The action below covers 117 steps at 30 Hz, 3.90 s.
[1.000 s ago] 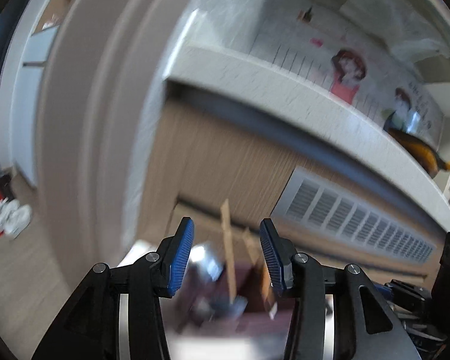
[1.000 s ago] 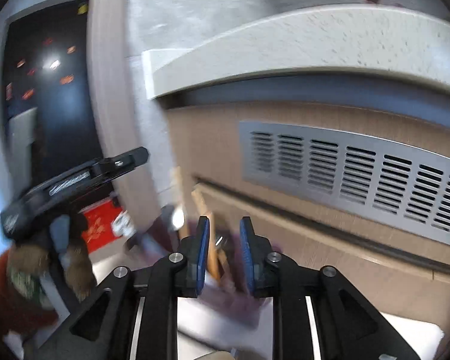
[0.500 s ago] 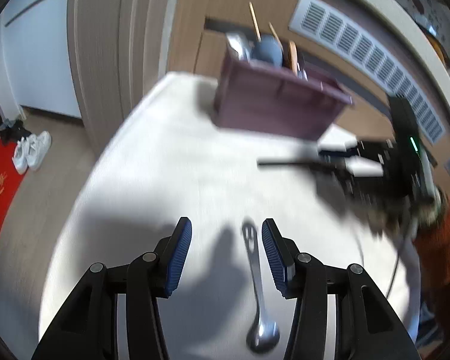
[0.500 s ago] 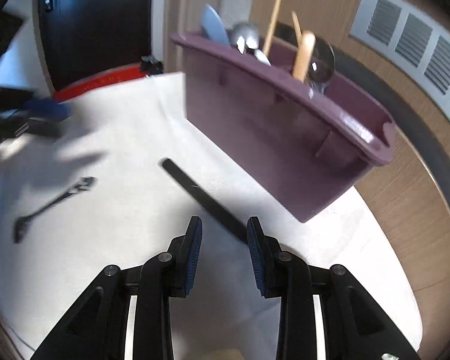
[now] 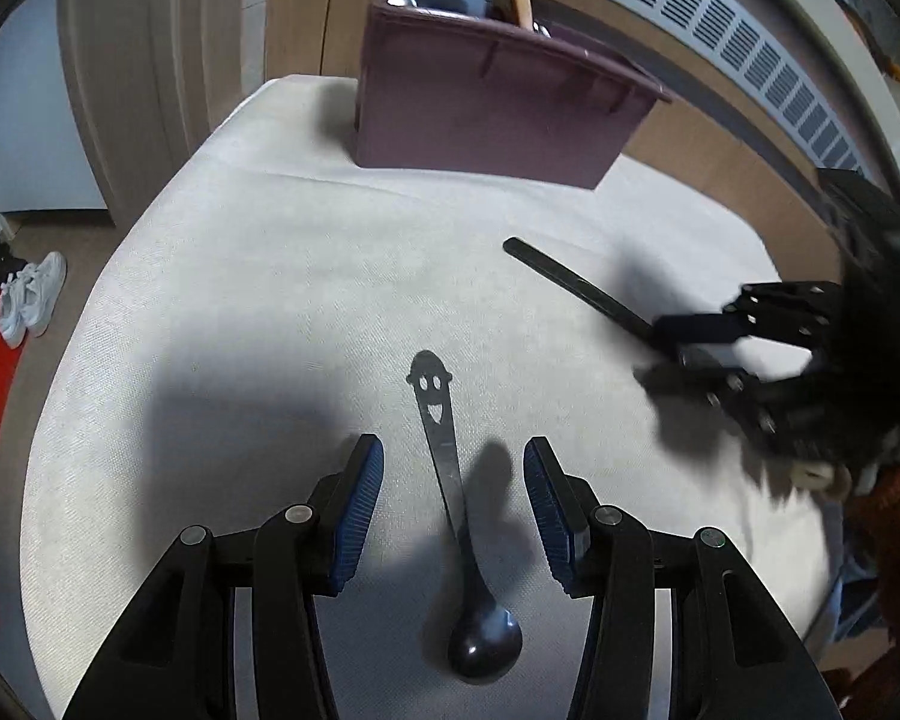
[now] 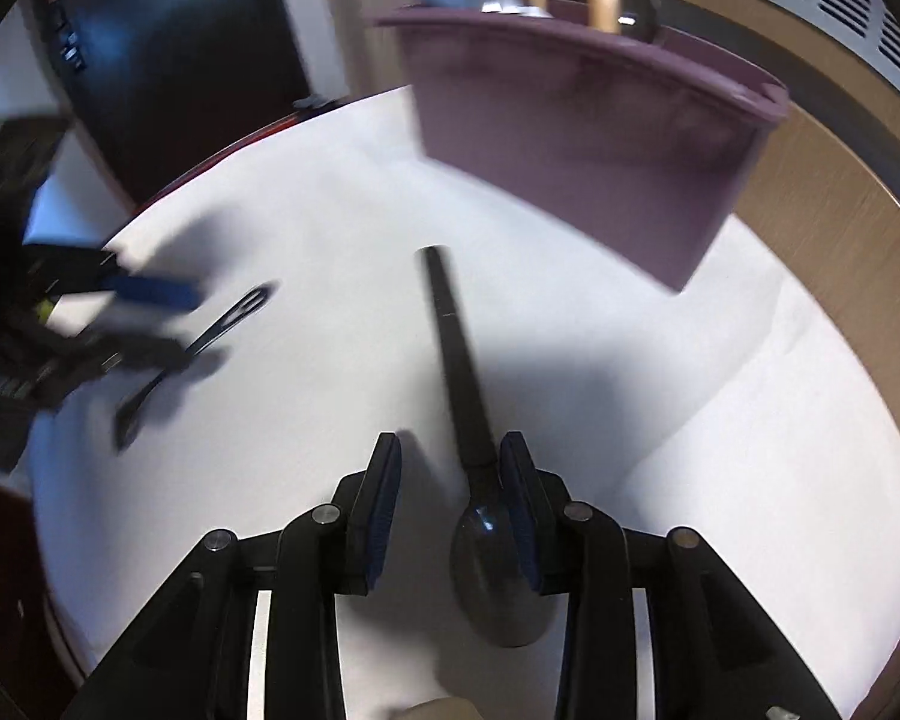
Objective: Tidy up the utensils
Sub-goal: 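Grasp the black-handled spoon with the right tool, then grasp the silver smiley-face opener with the left tool while the right holds the spoon, then lift the opener over the caddy and open the left tool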
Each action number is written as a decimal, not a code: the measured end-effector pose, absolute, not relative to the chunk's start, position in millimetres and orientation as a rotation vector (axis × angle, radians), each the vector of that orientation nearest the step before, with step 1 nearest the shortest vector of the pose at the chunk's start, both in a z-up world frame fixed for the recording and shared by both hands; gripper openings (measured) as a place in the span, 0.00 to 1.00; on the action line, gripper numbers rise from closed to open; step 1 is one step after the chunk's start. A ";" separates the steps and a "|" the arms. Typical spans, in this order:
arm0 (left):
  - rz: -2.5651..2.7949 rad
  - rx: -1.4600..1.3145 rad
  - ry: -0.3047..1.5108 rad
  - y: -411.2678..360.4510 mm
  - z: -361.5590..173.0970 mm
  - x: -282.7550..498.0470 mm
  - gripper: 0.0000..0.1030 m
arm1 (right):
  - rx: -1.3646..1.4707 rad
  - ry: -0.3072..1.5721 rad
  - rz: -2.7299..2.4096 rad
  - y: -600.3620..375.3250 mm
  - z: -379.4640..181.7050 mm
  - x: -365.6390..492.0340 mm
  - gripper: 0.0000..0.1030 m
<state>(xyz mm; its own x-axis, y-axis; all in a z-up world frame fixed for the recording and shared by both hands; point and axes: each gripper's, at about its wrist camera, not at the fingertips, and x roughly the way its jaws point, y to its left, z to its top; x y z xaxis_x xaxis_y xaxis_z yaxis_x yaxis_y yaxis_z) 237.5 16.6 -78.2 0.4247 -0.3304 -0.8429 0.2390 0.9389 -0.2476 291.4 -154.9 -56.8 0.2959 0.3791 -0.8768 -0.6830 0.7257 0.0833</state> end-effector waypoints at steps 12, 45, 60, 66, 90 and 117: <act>-0.307 -0.079 1.115 20.3 -72.0 219.5 0.48 | -0.331 0.986 0.564 -136.8 -61.4 306.5 0.19; -0.330 0.065 1.139 -34.6 -54.0 242.9 0.07 | -0.140 0.737 0.458 -194.3 -4.4 230.9 0.11; -0.352 -0.211 0.693 1.8 29.3 229.1 0.07 | -0.037 0.677 0.428 -200.1 14.4 236.1 0.11; -0.353 -0.218 0.677 8.6 35.9 228.5 0.07 | -0.056 0.679 0.429 -195.3 16.6 236.6 0.11; -0.411 -0.261 0.400 23.3 134.4 286.4 0.06 | 0.070 0.188 0.508 -195.0 145.8 287.0 0.11; -0.387 -0.263 1.056 92.1 -84.4 421.5 0.33 | 0.065 0.705 0.413 -223.3 -3.8 274.4 0.11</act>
